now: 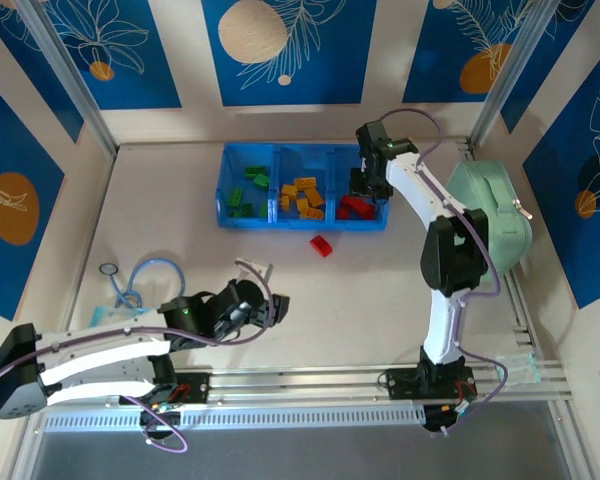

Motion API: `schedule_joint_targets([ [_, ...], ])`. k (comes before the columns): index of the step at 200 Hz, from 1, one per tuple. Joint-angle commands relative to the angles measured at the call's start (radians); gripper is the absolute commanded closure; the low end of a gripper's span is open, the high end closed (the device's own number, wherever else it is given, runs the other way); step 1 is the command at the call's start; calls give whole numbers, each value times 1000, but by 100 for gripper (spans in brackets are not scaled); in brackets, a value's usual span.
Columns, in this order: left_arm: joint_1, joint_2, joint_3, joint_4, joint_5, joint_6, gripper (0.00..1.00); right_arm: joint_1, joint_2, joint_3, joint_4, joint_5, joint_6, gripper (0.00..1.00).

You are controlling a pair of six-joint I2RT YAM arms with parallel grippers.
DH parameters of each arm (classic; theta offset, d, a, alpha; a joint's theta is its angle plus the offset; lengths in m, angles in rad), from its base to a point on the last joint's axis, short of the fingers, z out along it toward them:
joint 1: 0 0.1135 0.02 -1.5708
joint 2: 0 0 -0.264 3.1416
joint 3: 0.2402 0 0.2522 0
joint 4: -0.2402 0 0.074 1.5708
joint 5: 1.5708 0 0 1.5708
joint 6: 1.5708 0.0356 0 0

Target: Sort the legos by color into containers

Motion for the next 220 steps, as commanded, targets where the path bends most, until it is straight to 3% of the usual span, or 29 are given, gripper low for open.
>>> schedule_joint_targets([
  [1, 48, 34, 31, 67, 96, 19, 22, -21, 49, 97, -60, -25, -16, 59],
  [45, 146, 115, 82, 80, 223, 48, 22, -39, 214, 325, -159, -30, -4, 56],
  [71, 171, 168, 121, 70, 258, 65, 21, -29, 224, 348, -166, -19, 20, 28],
  [116, 255, 334, 207, 92, 359, 45, 19, 28, -29, 48, -6, -8, 77, 23],
  [161, 289, 571, 426, -13, 378, 83, 17, 121, -375, -334, 144, 4, 113, 23],
  [220, 300, 877, 705, -144, 326, -14, 17, 173, -708, -725, 226, 32, 222, 23],
])
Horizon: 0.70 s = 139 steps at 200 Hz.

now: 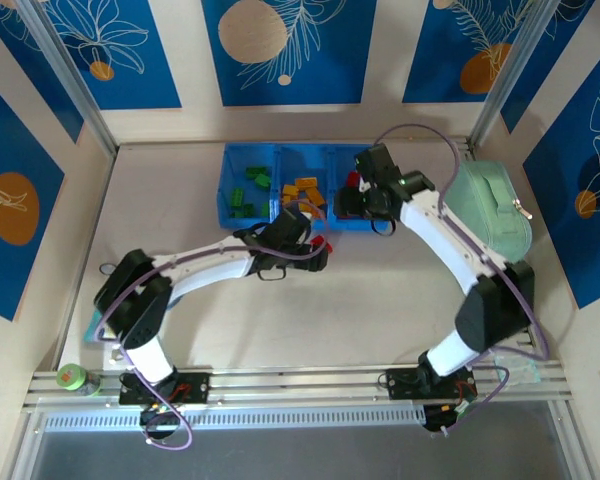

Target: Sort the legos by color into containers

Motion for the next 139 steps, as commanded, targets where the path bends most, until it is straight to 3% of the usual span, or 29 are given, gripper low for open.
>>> schedule_joint_targets([
  [1, 9, 92, 101, -110, -29, -46, 17, -2, -88, -122, 44, 25, 70, 23],
  [50, 10, 240, 293, -213, -120, -94, 18, -12, -288, -293, 63, 87, 139, 23],
  [139, 20, 419, 500, -284, -125, -138, 25, -46, -409, -366, 60, 84, 154, 23],
])
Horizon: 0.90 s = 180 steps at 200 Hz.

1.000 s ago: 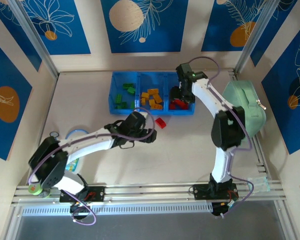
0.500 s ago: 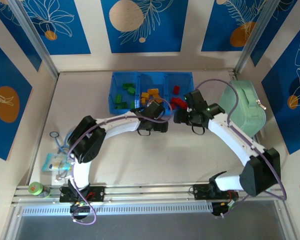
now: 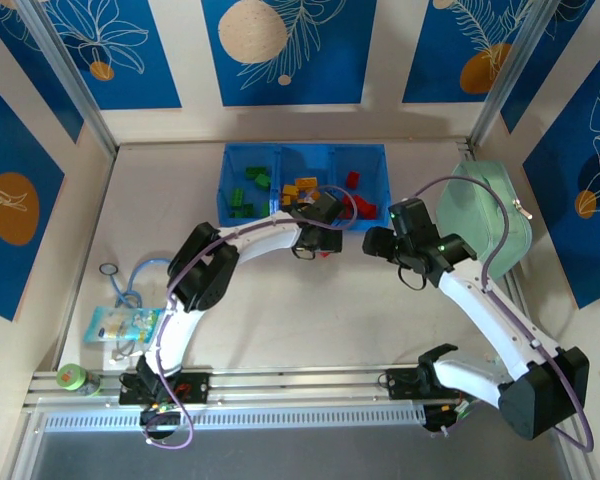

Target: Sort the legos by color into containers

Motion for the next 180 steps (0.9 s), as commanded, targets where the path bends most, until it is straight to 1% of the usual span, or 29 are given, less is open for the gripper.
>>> schedule_joint_targets([
  [1, 11, 38, 52, -57, -22, -21, 25, -15, -31, -19, 18, 5, 14, 23],
  [31, 11, 75, 93, -86, -24, -18, 29, -36, -55, -31, 23, -7, 6, 23],
  [44, 12, 89, 101, -93, -21, -11, 32, -43, -62, -34, 25, -11, 3, 23],
  [68, 11, 103, 101, -99, -13, -4, 44, -52, -74, -39, 19, -15, 3, 24],
  [84, 5, 100, 96, -109, -16, 3, 50, -56, -86, -45, 19, -16, 5, 24],
  [109, -12, 67, 60, -109, -41, 11, 57, -60, -99, -50, 17, -19, 6, 24],
  [141, -40, -2, -25, -80, -63, 13, 70, -61, -106, -57, 13, -14, 9, 24],
  [156, -55, -43, -65, -59, -67, 13, 74, -62, -111, -56, 7, -9, 11, 24],
  [180, -66, -104, -98, -24, -70, 23, 75, -65, -124, -65, 2, -3, 14, 24],
])
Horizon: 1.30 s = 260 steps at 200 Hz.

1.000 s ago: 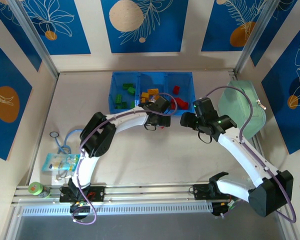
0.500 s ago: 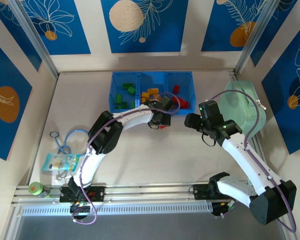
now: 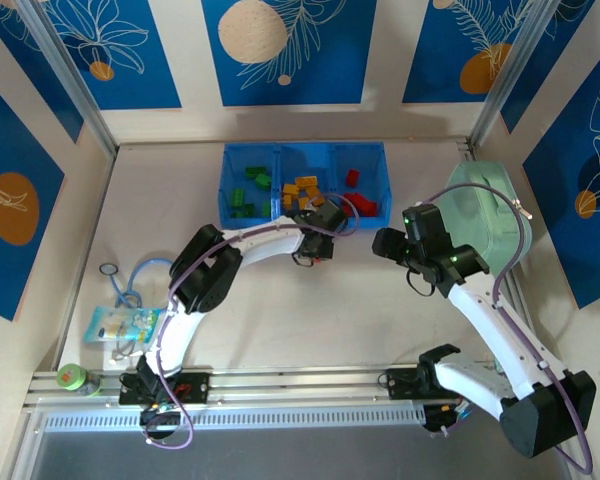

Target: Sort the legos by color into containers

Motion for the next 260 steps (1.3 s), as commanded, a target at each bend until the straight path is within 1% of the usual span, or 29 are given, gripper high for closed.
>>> schedule_joint_targets([
  [1, -22, -81, -32, 7, -7, 12, 75, -7, -31, -19, -13, 1, 14, 24],
  [19, -22, -111, -18, 24, 0, 38, 75, -24, -33, -35, -2, -20, 23, 25],
  [38, -20, -129, 13, 63, 22, 93, 75, -58, -24, -50, 16, -93, 28, 25],
  [59, -10, -116, 72, 84, 46, 147, 75, -92, 3, -55, 25, -176, 21, 25],
  [84, 6, -86, 155, 93, 81, 192, 74, -98, -3, -61, 13, -173, 20, 25],
  [106, 18, -69, 186, 159, 133, 234, 73, -115, -37, -74, 9, -177, 19, 25],
  [132, 35, -44, 216, 236, 190, 263, 72, -153, -40, -84, 11, -236, 12, 25],
  [170, 65, 32, 321, 255, 236, 289, 72, -164, -53, -94, 5, -258, 16, 25],
  [196, 79, 84, 405, 222, 227, 308, 72, -168, -65, -94, -6, -261, 14, 25],
  [227, 101, 115, 420, 263, 239, 315, 71, -173, -76, -93, -13, -270, 12, 25],
  [245, 121, 134, 422, 278, 279, 302, 71, -173, -84, -88, -21, -276, 5, 25],
  [260, 128, 142, 422, 293, 286, 305, 71, -174, -98, -88, -25, -276, 0, 25],
])
